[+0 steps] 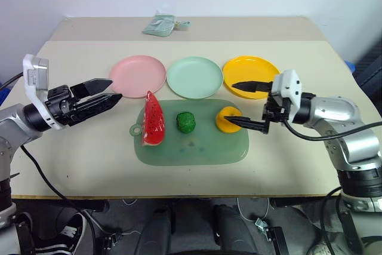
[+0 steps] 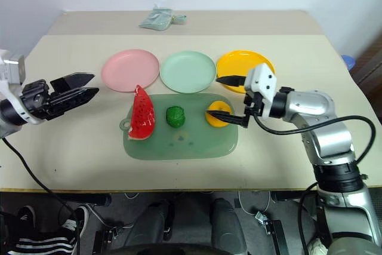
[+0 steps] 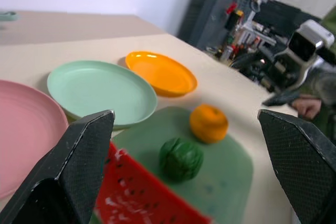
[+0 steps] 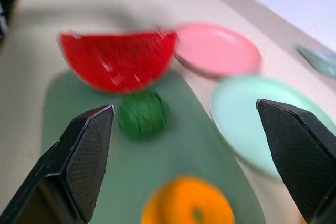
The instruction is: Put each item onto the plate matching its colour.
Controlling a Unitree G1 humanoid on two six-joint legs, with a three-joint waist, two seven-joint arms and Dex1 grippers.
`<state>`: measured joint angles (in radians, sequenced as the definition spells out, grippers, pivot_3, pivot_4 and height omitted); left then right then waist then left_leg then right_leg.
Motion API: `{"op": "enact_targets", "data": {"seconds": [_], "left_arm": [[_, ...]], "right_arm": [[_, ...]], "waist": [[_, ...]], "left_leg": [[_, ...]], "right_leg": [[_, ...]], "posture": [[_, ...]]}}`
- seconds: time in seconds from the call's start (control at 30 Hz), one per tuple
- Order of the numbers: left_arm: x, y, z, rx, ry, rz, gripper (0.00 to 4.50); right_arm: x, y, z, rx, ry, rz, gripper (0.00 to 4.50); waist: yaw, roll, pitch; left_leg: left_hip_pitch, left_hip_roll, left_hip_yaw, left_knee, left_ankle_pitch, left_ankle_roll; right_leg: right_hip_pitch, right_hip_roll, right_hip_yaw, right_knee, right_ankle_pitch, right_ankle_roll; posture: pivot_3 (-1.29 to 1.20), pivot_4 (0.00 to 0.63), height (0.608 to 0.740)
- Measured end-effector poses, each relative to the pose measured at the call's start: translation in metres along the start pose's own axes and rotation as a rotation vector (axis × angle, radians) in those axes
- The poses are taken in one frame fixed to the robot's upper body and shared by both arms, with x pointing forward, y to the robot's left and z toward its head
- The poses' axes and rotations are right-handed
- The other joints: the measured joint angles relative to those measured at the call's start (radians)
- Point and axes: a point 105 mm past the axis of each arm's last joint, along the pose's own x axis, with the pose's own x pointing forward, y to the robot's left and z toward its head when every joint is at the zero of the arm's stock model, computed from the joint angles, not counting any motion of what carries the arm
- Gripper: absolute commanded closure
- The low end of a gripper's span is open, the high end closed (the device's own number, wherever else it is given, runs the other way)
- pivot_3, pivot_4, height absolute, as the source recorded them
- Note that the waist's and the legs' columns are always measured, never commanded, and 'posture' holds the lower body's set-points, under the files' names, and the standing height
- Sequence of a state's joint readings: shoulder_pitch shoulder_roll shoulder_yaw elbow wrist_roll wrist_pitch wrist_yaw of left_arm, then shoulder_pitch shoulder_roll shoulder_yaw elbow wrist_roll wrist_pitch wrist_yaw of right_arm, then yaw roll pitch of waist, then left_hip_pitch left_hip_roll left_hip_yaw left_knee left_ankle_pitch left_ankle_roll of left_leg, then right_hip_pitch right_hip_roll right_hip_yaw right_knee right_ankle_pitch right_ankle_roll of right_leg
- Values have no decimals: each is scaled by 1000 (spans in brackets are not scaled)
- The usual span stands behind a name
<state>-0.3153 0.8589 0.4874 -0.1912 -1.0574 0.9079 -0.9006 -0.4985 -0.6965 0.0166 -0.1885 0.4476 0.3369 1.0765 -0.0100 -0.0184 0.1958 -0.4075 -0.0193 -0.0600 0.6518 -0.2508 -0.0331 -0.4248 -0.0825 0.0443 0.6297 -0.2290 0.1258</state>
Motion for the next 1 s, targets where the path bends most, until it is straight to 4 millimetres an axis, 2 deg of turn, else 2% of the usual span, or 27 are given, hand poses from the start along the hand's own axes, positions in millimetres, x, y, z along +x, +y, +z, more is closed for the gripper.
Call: {"op": "enact_targets", "data": {"seconds": [0.13,0.27,0.37,0.43,0.53,0.67,0.83,1.0], "left_arm": [[16,-8,-8,32,52,117,0],[32,-2,-23,97,99,309,0],[40,9,-29,124,101,500,0],[46,9,-31,124,87,568,0],[54,1,-37,171,117,606,0],[68,-5,-42,121,88,618,0],[62,5,-47,112,111,730,0],[64,4,-65,35,168,708,0]], "right_arm": [[7,1,1,10,-19,25,61],[16,-3,12,-12,-71,32,61],[24,-2,11,-2,-91,45,61],[26,-3,8,5,-95,47,61],[25,-4,4,7,-90,44,61],[26,-5,2,-3,-96,41,61],[26,-6,-1,1,-93,38,61],[26,-6,-1,1,-94,38,61]], "waist": [[-4,0,0],[-5,0,0],[-3,-1,0],[1,-1,0],[-2,-1,-1],[-3,-1,-1],[-3,-1,-1],[-1,-1,-1]], "left_leg": [[0,0,0,0,0,0],[1,0,0,-1,0,0],[0,-1,0,-1,0,-1],[0,-1,0,0,0,-1],[0,-1,0,-1,0,-1],[0,-1,0,-1,1,-1],[0,-1,0,-1,1,-1],[0,-1,0,0,1,-2]], "right_leg": [[0,0,0,0,0,0],[0,1,0,0,0,0],[0,0,1,0,0,0],[0,0,1,0,0,0],[0,0,1,0,0,0],[0,1,1,0,0,0],[0,1,1,0,0,0],[0,1,1,0,0,0]], "posture": [[0,150,738],[0,150,738],[0,150,738],[0,150,738],[0,150,738],[0,150,738],[0,150,738],[0,150,738]]}}
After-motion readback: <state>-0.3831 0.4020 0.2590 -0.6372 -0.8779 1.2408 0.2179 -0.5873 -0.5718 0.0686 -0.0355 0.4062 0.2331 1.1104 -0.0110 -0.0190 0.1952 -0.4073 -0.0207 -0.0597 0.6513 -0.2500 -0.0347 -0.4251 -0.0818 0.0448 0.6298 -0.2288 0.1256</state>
